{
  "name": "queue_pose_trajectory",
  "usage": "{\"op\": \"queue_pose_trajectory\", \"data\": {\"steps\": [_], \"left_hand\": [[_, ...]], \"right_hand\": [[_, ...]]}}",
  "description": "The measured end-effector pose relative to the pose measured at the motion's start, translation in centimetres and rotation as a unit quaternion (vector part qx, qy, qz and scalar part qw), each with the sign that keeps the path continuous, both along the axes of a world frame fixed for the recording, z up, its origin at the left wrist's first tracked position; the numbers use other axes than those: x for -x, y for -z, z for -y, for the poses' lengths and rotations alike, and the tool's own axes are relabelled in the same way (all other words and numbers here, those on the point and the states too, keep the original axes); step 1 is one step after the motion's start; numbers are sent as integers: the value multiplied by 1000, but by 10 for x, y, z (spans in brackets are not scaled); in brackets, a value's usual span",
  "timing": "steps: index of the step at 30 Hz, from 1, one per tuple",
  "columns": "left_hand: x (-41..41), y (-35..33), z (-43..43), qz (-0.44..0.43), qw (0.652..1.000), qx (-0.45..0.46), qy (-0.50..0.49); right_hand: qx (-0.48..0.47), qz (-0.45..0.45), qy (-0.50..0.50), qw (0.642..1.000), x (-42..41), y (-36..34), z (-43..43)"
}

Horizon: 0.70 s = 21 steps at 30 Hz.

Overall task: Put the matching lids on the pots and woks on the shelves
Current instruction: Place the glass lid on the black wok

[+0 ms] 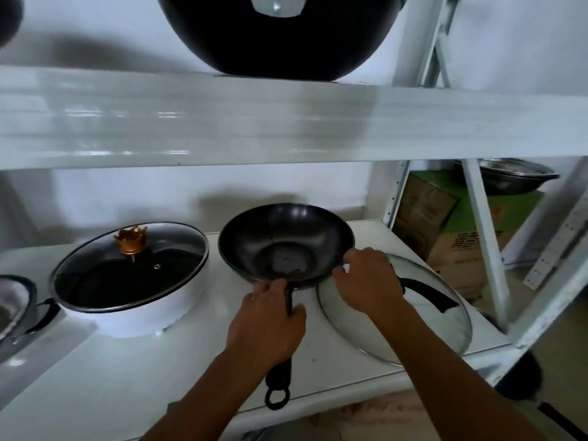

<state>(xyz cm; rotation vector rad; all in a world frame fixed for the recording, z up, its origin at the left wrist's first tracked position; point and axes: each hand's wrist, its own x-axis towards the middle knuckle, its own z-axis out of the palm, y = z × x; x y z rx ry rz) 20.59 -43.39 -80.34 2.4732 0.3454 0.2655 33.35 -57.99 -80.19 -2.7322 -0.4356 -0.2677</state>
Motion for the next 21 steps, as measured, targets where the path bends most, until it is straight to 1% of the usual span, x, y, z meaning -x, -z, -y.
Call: {"op": "queue_pose_trajectory", "data": {"steps": [4, 6, 8, 10, 13, 16, 18, 21], "left_hand": [[-11, 12, 6, -66, 998, -23, -3], [-14, 18, 7, -95, 995, -29, 1], [-16, 22, 8, -119, 993, -17, 3], [-19, 24, 9, -134, 991, 10, 7], [-19, 19, 9, -143, 985, 95, 4], [-19, 12, 10, -127, 980, 151, -12], [-20, 10, 8, -117, 979, 166, -22], [-24, 12, 3, -114, 979, 167, -23]], "right_hand": [[60, -34, 114, 991, -31, 19, 60], [89, -64, 138, 984, -38, 28, 84], [112, -82, 129, 982, -41, 36, 101], [108, -74, 96, 987, -44, 38, 110], [107, -64, 46, 991, -47, 30, 117], [92, -58, 4, 994, -44, 25, 125], [59, -53, 0, 997, -39, 28, 132], [34, -30, 23, 999, -30, 32, 140]]}}
